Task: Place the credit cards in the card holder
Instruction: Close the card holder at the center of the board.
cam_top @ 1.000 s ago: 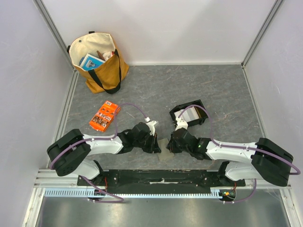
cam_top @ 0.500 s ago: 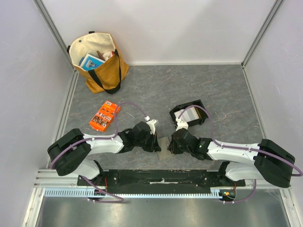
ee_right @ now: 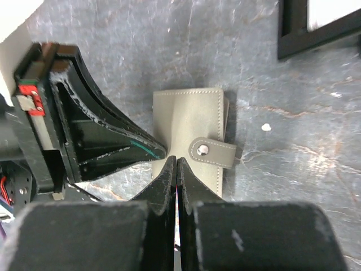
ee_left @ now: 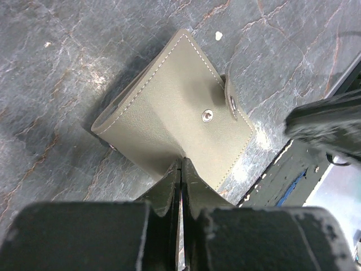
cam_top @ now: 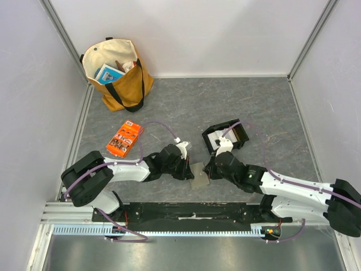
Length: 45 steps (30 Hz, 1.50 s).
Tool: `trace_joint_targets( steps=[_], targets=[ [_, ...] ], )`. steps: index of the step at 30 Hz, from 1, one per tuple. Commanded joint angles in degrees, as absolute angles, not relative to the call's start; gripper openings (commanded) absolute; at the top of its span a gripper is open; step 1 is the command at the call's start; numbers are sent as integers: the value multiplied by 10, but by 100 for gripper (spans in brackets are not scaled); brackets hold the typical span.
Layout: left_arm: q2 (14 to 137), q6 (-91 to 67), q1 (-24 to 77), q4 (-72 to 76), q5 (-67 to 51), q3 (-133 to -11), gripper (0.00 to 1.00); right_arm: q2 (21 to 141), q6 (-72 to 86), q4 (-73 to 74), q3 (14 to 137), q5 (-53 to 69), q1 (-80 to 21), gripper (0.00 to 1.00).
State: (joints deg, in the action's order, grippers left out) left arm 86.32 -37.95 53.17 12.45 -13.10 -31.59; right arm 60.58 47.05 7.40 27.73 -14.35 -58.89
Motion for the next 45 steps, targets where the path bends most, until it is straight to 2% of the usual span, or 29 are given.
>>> trace_joint_targets(
  steps=[1,16,21,25,29,39,42,45],
  targets=[
    [881,-365,531,86,-91,-301,4,570,471,133,301,-216,-576,3],
    [867,-359,531,74,-103,-297,5,662,451,78,302,-156,-545,2],
    [853,-359,531,68,-102,-301,14,675,452,57,297,-133,-545,1],
    [838,-362,530,64,-99,-311,26,678,453,47,294,-120,-545,1],
    [837,-362,531,62,-98,-325,29,687,451,39,293,-113,-545,1],
    [852,-362,531,60,-92,-337,27,703,455,16,281,-90,-545,1],
    [858,-360,531,57,-97,-338,18,708,457,9,279,-84,-545,1],
    [867,-359,531,56,-98,-335,15,708,459,4,278,-80,-545,1]
  ],
)
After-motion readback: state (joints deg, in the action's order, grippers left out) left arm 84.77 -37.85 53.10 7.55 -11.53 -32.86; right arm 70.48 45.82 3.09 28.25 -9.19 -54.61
